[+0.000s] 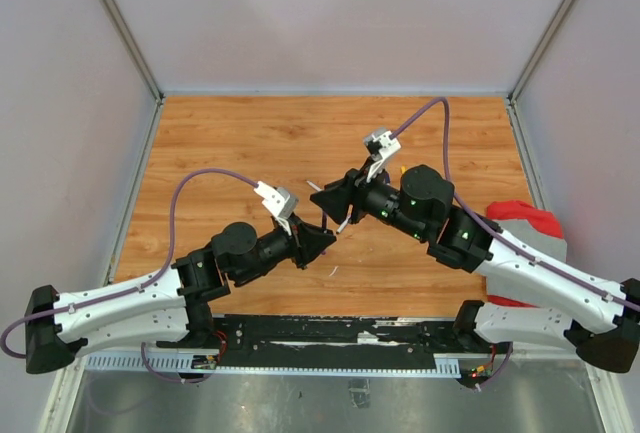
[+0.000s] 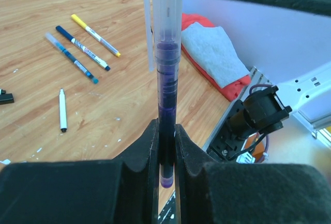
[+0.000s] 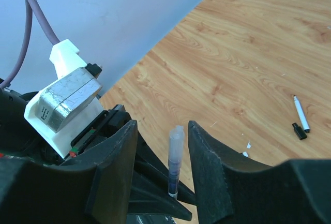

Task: Insert the pens into the pen caps
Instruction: Insert the pen cap onto the pen.

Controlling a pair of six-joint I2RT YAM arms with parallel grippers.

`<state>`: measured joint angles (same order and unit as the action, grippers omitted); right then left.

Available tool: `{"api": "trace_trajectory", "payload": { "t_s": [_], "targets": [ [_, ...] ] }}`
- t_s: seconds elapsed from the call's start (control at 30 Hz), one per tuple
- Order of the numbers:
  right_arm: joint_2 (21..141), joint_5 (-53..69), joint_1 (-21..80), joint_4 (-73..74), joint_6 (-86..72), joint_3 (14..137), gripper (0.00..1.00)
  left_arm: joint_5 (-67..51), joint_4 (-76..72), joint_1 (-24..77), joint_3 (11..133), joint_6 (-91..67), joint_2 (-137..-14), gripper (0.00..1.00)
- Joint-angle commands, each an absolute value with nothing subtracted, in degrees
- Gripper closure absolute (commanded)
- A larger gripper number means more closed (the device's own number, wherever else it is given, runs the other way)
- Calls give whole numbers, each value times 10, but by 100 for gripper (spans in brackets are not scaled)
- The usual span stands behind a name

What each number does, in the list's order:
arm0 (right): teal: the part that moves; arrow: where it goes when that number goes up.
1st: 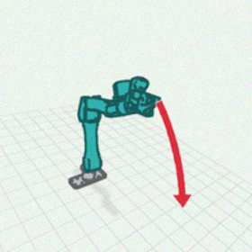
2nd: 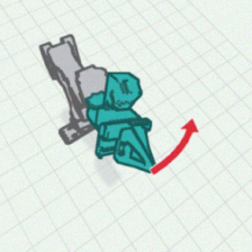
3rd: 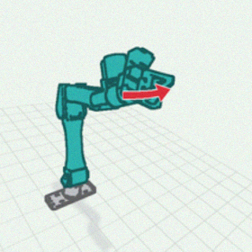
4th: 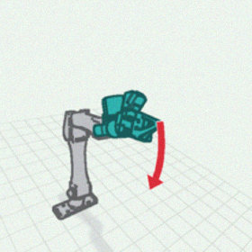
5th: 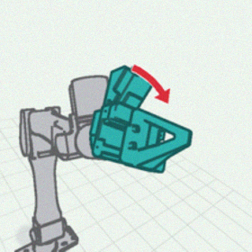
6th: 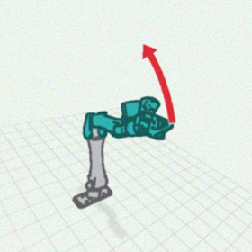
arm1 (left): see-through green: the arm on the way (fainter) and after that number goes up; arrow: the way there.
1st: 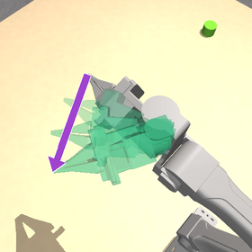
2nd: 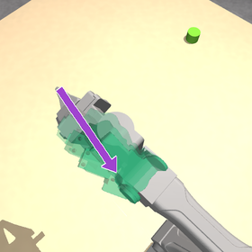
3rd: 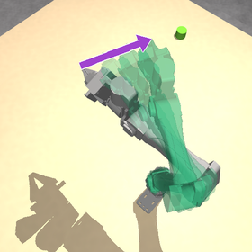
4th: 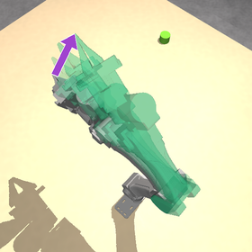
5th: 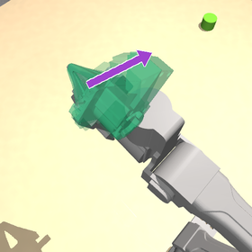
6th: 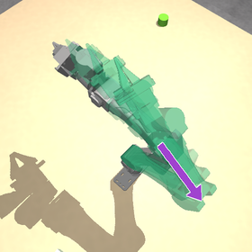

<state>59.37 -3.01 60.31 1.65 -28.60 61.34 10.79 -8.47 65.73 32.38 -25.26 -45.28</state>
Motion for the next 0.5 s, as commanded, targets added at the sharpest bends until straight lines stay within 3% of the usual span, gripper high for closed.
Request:
{"api": "trace_trajectory", "payload": {
  "t_s": [0.0,0.23,0.3,0.4,0.47],
  "targets": [
    [599,-5,599,28,-287,630,59,99,-99,656,344,-241,-454,99],
    [611,-5,599,39,-281,628,71,98,-98,656,345,-240,-453,99],
    [611,-5,599,39,-281,622,79,99,-98,656,346,-239,-453,100],
    [607,-8,599,38,-285,610,98,102,-97,656,349,-239,-451,99],
    [604,-6,599,34,-291,594,100,105,-99,656,350,-238,-447,99]
  ]
}}
